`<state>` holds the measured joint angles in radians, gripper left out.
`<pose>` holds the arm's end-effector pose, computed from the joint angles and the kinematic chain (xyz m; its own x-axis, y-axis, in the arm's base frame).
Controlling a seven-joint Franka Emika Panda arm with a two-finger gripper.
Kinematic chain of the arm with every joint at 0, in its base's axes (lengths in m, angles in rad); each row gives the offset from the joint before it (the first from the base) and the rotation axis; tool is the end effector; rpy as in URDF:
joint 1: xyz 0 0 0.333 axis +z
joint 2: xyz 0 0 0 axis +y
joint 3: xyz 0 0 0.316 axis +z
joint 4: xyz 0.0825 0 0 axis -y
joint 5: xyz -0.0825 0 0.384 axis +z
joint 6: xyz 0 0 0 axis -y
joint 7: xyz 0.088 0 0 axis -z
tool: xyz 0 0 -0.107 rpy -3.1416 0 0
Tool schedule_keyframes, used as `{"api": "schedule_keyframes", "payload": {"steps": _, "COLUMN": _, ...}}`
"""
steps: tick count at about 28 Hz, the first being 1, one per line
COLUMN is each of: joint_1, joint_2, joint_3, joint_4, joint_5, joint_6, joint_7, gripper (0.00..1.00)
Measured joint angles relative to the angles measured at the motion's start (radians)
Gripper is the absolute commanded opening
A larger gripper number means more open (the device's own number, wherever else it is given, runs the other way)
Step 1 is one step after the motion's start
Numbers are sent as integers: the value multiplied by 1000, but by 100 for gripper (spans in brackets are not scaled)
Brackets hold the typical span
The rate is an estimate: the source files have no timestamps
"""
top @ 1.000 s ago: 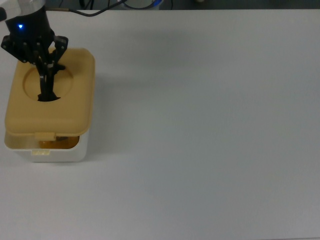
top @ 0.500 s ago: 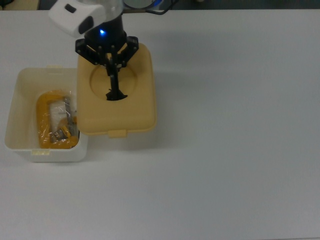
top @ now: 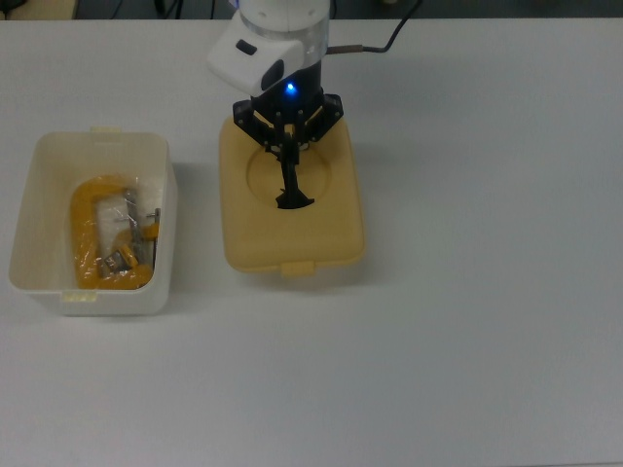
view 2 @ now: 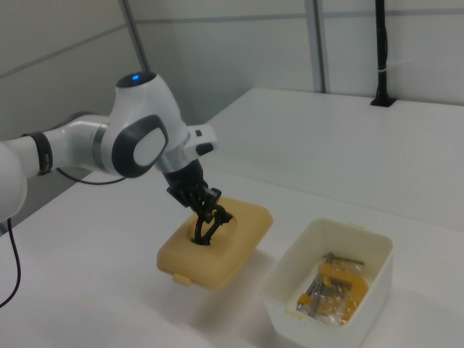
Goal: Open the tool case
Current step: 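Carry the lid beside the case and lower it onto the table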
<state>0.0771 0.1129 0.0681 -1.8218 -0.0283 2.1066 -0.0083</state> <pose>0.6047 0.0856 0.4879 0.9716 0.1633 0.1711 0.1623 -0.9865 0.0202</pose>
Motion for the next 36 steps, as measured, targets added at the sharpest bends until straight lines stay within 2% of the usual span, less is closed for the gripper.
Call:
{"api": "schedule_keyframes", "payload": {"steps": 3, "joint_1": 16, "joint_2": 0, "joint_3": 0, "joint_4": -40, "joint_5": 0, "joint_6": 58, "joint_7": 3, "gripper": 0}}
{"api": "schedule_keyframes", "payload": {"steps": 9, "joint_1": 23, "joint_2": 16, "joint_3": 0, "joint_4": -71, "joint_5": 0, "joint_6": 88, "joint_7": 5, "gripper": 0}}
{"api": "schedule_keyframes", "payload": {"steps": 22, "joint_1": 61, "joint_2": 132, "joint_3": 0, "joint_4": -76, "joint_5": 0, "joint_6": 204, "joint_7": 41, "gripper": 0}}
{"api": "schedule_keyframes", "payload": {"steps": 34, "joint_1": 61, "joint_2": 156, "joint_3": 0, "joint_4": -76, "joint_5": 0, "joint_6": 225, "joint_7": 55, "gripper": 1}}
{"api": "schedule_keyframes", "payload": {"steps": 35, "joint_1": 61, "joint_2": 156, "joint_3": 0, "joint_4": -76, "joint_5": 0, "joint_6": 225, "joint_7": 56, "gripper": 8}}
{"api": "schedule_keyframes", "payload": {"steps": 36, "joint_1": 61, "joint_2": 156, "joint_3": 0, "joint_4": -76, "joint_5": 0, "joint_6": 225, "joint_7": 57, "gripper": 41}}
